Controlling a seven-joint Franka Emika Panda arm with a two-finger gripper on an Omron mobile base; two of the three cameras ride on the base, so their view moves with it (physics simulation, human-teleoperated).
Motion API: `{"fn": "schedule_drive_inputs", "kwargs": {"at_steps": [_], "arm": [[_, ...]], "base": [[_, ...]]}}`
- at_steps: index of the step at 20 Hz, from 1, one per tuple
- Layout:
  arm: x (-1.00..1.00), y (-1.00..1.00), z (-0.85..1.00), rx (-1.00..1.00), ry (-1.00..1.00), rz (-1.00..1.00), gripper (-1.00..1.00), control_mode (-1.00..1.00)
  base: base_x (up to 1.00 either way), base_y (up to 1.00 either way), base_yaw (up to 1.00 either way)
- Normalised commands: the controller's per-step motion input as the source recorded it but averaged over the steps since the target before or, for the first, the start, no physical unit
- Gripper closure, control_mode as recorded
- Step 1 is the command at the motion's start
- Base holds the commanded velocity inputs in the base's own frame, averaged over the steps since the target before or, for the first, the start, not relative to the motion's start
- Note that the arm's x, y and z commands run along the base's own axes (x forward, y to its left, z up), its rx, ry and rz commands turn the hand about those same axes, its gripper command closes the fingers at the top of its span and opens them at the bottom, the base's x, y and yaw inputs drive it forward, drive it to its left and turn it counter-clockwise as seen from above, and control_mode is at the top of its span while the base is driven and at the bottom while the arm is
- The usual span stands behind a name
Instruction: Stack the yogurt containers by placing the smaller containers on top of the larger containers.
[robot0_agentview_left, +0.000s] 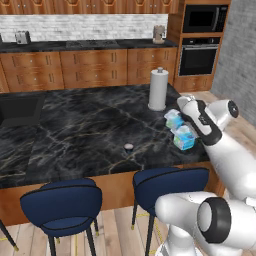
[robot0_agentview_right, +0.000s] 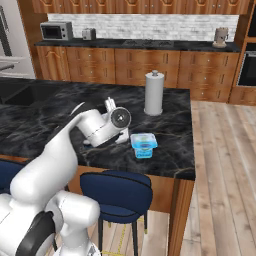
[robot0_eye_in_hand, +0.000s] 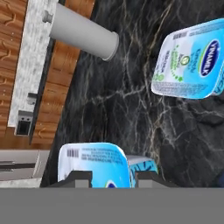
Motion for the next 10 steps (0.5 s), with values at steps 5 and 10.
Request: {"fn": "schedule_drive_inputs", "kwargs": {"at_steps": [5, 10], "arm": [[-0.01, -0.33, 0.0, 0.0, 0.0, 0.06, 1.0, -1.0], [-0.03, -0.39, 0.0, 0.01, 0.0, 0.08, 1.0, -1.0]], "base": [[0.0, 0.0, 0.0], [0.0, 0.0, 0.0]]}}
